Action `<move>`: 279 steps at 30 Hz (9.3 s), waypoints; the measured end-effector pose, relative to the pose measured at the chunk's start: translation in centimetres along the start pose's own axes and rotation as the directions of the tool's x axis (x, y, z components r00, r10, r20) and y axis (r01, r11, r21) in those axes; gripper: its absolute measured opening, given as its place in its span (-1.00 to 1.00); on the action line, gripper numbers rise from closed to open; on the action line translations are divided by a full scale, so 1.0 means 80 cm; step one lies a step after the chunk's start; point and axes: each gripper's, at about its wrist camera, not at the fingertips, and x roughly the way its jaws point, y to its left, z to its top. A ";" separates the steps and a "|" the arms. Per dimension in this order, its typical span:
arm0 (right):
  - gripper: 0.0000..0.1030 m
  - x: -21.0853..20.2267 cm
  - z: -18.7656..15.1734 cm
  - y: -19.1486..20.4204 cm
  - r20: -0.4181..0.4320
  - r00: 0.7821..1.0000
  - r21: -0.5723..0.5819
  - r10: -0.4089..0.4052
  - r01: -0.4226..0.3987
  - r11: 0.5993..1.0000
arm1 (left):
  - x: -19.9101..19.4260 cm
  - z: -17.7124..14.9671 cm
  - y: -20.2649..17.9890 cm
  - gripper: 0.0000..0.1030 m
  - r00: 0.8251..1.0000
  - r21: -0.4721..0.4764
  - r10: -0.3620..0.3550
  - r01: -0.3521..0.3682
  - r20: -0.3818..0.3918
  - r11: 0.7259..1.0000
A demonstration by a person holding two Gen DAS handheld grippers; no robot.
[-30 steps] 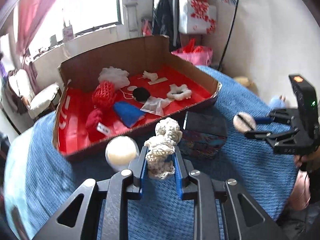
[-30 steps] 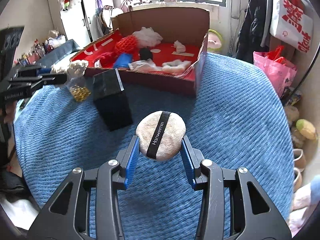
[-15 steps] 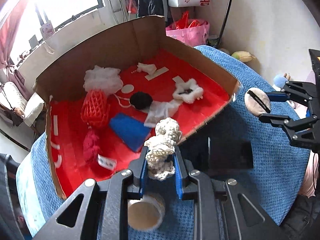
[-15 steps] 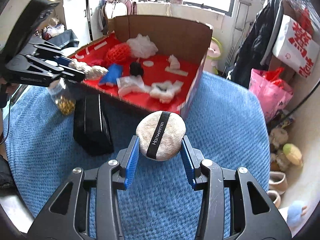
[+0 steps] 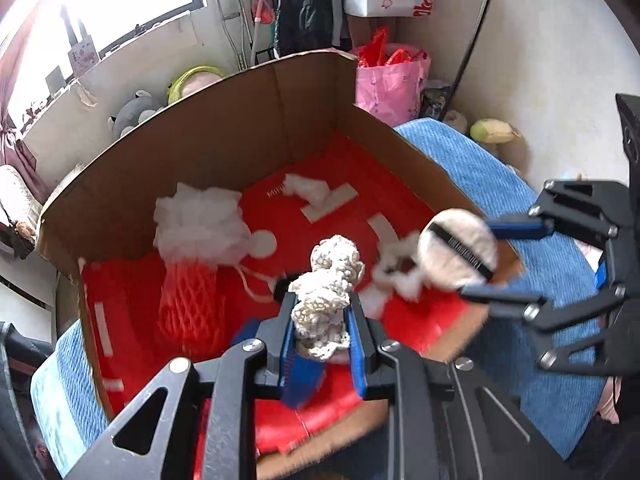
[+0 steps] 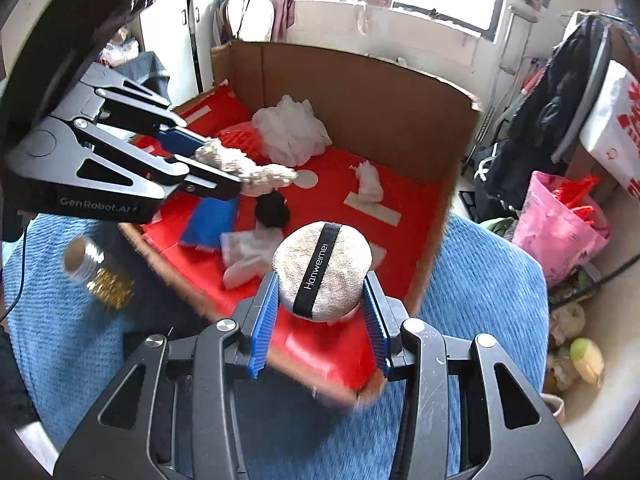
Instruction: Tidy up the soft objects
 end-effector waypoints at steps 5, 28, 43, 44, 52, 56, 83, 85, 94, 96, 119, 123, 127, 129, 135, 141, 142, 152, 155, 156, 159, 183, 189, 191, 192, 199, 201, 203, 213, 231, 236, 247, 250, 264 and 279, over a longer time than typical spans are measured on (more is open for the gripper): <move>-0.24 0.040 0.029 -0.018 -0.059 0.998 0.006 0.032 -0.032 0.999 | 0.033 0.026 0.024 -0.53 0.999 -0.055 -0.023 0.022 -0.024 0.998; -0.23 0.118 0.073 -0.019 -0.228 0.973 -0.094 0.019 -0.041 0.995 | 0.117 0.058 0.065 -0.53 0.993 -0.134 -0.088 0.076 -0.085 0.988; -0.21 0.160 0.078 0.000 -0.314 0.947 -0.174 -0.069 0.014 0.985 | 0.128 0.061 0.065 -0.52 0.989 -0.140 -0.107 0.092 -0.105 0.986; -0.19 0.161 0.079 0.000 -0.319 0.945 -0.175 -0.069 0.013 0.984 | 0.128 0.061 0.066 -0.52 0.989 -0.140 -0.108 0.092 -0.105 0.986; -0.16 0.167 0.082 0.007 -0.335 0.939 -0.179 -0.080 0.020 0.984 | 0.131 0.056 0.073 -0.36 0.989 -0.153 -0.110 0.094 -0.103 0.984; -0.07 0.168 0.080 0.007 -0.336 0.938 -0.175 -0.082 0.024 0.984 | 0.129 0.054 0.075 -0.04 0.990 -0.148 -0.094 0.078 -0.104 0.986; 0.49 0.013 0.079 0.059 -0.127 0.987 -0.108 -0.103 0.090 0.990 | -0.008 -0.002 0.084 0.72 0.997 -0.255 0.061 -0.047 0.046 0.966; 0.50 -0.001 0.077 0.060 -0.106 0.989 -0.085 -0.099 0.090 0.992 | -0.030 -0.015 0.076 0.80 0.994 -0.266 0.079 -0.056 0.076 0.962; 0.72 -0.039 0.049 0.080 -0.031 0.994 0.018 -0.108 0.109 0.994 | -0.099 -0.086 0.058 0.99 0.969 -0.302 0.128 -0.060 0.210 0.951; 0.72 -0.041 0.040 0.083 -0.027 0.995 0.043 -0.099 0.100 0.994 | -0.106 -0.099 0.056 0.99 0.967 -0.316 0.127 -0.053 0.220 0.947; 0.74 0.029 -0.016 0.067 0.024 0.975 0.315 -0.221 0.202 0.927 | -0.052 -0.170 0.069 0.99 0.944 -0.425 0.228 -0.110 0.238 0.898; 0.74 0.032 -0.017 0.067 0.026 0.970 0.317 -0.241 0.221 0.922 | -0.054 -0.172 0.074 0.99 0.939 -0.435 0.241 -0.116 0.244 0.893; 0.75 0.038 -0.019 0.071 0.028 0.965 0.308 -0.261 0.240 0.920 | -0.055 -0.175 0.076 0.99 0.935 -0.434 0.253 -0.126 0.249 0.892; 0.75 0.042 -0.021 0.072 0.021 0.964 0.303 -0.263 0.245 0.921 | -0.054 -0.175 0.075 0.99 0.934 -0.436 0.259 -0.131 0.247 0.890; 0.75 0.043 -0.024 0.074 0.022 0.966 0.305 -0.257 0.238 0.922 | -0.045 -0.174 0.069 0.99 0.939 -0.418 0.251 -0.136 0.234 0.898; 0.75 0.047 -0.027 0.067 0.011 0.967 0.324 -0.256 0.238 0.916 | -0.033 -0.175 0.066 0.99 0.946 -0.411 0.243 -0.138 0.215 0.901; 0.75 0.048 -0.028 0.067 0.010 0.967 0.325 -0.254 0.237 0.915 | -0.033 -0.175 0.066 0.99 0.946 -0.411 0.242 -0.138 0.214 0.901; 0.75 0.048 -0.029 0.067 0.013 0.967 0.326 -0.255 0.237 0.915 | -0.026 -0.176 0.068 0.99 0.949 -0.419 0.240 -0.138 0.202 0.898; 0.75 0.048 -0.029 0.067 0.012 0.967 0.325 -0.256 0.238 0.915 | -0.025 -0.175 0.068 0.99 0.950 -0.418 0.242 -0.141 0.199 0.897; 0.75 0.048 -0.029 0.067 0.012 0.967 0.325 -0.255 0.238 0.915 | -0.024 -0.176 0.069 0.99 0.949 -0.419 0.243 -0.141 0.199 0.897; 0.75 0.048 -0.029 0.067 0.014 0.967 0.327 -0.254 0.236 0.915 | -0.023 -0.175 0.069 0.99 0.949 -0.422 0.248 -0.146 0.197 0.895; 0.75 0.048 -0.029 0.068 0.014 0.966 0.327 -0.258 0.239 0.914 | -0.018 -0.176 0.072 0.99 0.947 -0.435 0.263 -0.161 0.185 0.886; 0.75 0.048 -0.029 0.068 0.014 0.966 0.328 -0.258 0.239 0.914 | -0.018 -0.176 0.073 0.99 0.947 -0.435 0.262 -0.160 0.186 0.886; 0.75 0.048 -0.029 0.068 0.013 0.966 0.326 -0.259 0.241 0.914 | -0.017 -0.176 0.073 0.99 0.947 -0.434 0.262 -0.160 0.185 0.886; 0.75 0.048 -0.029 0.068 0.013 0.966 0.327 -0.259 0.240 0.914 | -0.017 -0.176 0.073 0.99 0.947 -0.434 0.262 -0.160 0.185 0.886; 0.75 0.048 -0.029 0.068 0.013 0.966 0.327 -0.259 0.240 0.914 | -0.017 -0.177 0.075 0.99 0.947 -0.439 0.264 -0.161 0.184 0.884; 0.75 0.048 -0.029 0.068 0.014 0.966 0.326 -0.259 0.240 0.914 | -0.016 -0.176 0.074 0.99 0.946 -0.438 0.266 -0.164 0.184 0.884; 0.75 0.048 -0.030 0.067 0.014 0.966 0.327 -0.259 0.240 0.914 | -0.016 -0.176 0.073 0.99 0.946 -0.435 0.268 -0.166 0.184 0.885; 0.75 0.048 -0.030 0.067 0.014 0.965 0.326 -0.260 0.242 0.914 | -0.016 -0.175 0.072 0.99 0.946 -0.433 0.266 -0.165 0.185 0.886; 0.75 0.049 -0.029 0.069 0.013 0.965 0.325 -0.261 0.243 0.914 | -0.016 -0.175 0.069 0.99 0.947 -0.431 0.261 -0.159 0.187 0.888; 0.75 0.049 -0.030 0.068 0.012 0.965 0.322 -0.263 0.246 0.914 | -0.015 -0.175 0.069 0.99 0.947 -0.431 0.260 -0.158 0.187 0.888; 0.75 0.050 -0.031 0.068 0.010 0.964 0.318 -0.267 0.250 0.914 | -0.015 -0.175 0.069 0.99 0.948 -0.428 0.258 -0.159 0.185 0.890; 0.75 0.050 -0.030 0.069 0.010 0.964 0.318 -0.267 0.250 0.914 | -0.015 -0.175 0.069 0.99 0.948 -0.429 0.259 -0.159 0.186 0.889; 0.75 0.049 -0.031 0.069 0.009 0.963 0.318 -0.268 0.251 0.914 | -0.013 -0.175 0.068 0.99 0.948 -0.429 0.258 -0.158 0.186 0.890; 0.75 0.024 -0.032 0.075 0.017 0.960 0.330 -0.281 0.260 0.907 | -0.045 -0.180 0.059 0.99 0.936 -0.443 0.275 -0.155 0.221 0.883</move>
